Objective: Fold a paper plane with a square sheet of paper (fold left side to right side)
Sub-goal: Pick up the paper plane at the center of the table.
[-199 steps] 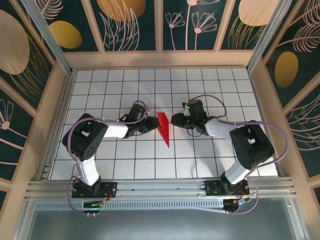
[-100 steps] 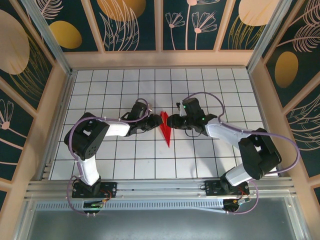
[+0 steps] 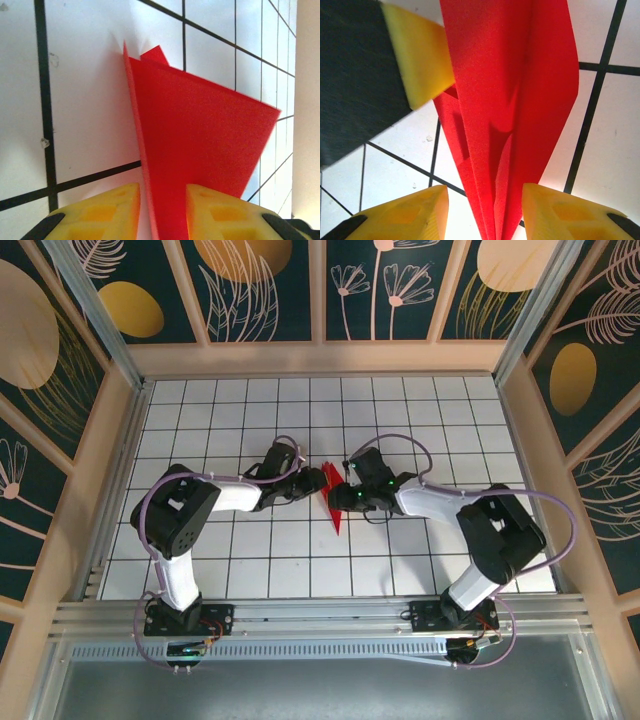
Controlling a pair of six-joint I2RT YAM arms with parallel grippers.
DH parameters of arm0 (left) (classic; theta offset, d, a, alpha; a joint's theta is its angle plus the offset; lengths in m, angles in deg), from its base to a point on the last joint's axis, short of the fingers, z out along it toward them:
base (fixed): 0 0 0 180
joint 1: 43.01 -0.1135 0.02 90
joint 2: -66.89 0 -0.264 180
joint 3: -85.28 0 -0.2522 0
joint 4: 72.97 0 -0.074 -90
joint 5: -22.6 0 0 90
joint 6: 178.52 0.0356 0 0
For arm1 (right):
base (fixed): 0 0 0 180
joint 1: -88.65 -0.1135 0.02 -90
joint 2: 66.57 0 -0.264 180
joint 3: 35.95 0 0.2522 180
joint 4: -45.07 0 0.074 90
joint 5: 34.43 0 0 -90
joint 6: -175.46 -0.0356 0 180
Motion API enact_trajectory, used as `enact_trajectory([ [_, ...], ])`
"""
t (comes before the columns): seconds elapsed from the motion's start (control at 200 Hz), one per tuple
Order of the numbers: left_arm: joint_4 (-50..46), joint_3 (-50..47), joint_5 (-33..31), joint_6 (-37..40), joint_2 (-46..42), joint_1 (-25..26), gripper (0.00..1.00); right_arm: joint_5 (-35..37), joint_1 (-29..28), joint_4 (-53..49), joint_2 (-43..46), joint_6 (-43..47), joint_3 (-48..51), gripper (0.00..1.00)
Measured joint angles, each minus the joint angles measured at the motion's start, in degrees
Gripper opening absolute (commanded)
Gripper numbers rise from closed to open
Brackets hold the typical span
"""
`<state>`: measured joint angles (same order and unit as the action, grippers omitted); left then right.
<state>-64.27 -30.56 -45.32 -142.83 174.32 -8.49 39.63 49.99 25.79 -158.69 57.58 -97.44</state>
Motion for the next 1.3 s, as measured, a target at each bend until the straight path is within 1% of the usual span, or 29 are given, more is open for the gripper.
enact_trajectory([
  [0.515, -0.2, 0.3, 0.0, 0.0, 0.0, 0.0, 0.29, 3.1, -1.3, -1.1, -3.8, 0.6, -3.5, 0.44],
  [0.626, -0.2, 0.3, 0.0, 0.0, 0.0, 0.0, 0.29, 4.3, -1.6, -2.1, -4.2, 0.9, -3.8, 0.4],
  [0.836, -0.4, 0.3, 0.0, 0.0, 0.0, 0.0, 0.29, 5.9, -1.9, -3.1, -4.2, 1.0, -3.8, 0.28],
  [0.941, -0.4, 0.3, 0.0, 0.0, 0.0, 0.0, 0.29, 6.4, -1.9, -3.8, -4.2, 1.0, -4.0, 0.24],
  [1.301, -0.6, 0.3, -0.1, 0.0, 0.3, 0.0, 0.29, 7.6, -2.6, -5.1, -5.0, 1.0, -5.0, 0.23],
])
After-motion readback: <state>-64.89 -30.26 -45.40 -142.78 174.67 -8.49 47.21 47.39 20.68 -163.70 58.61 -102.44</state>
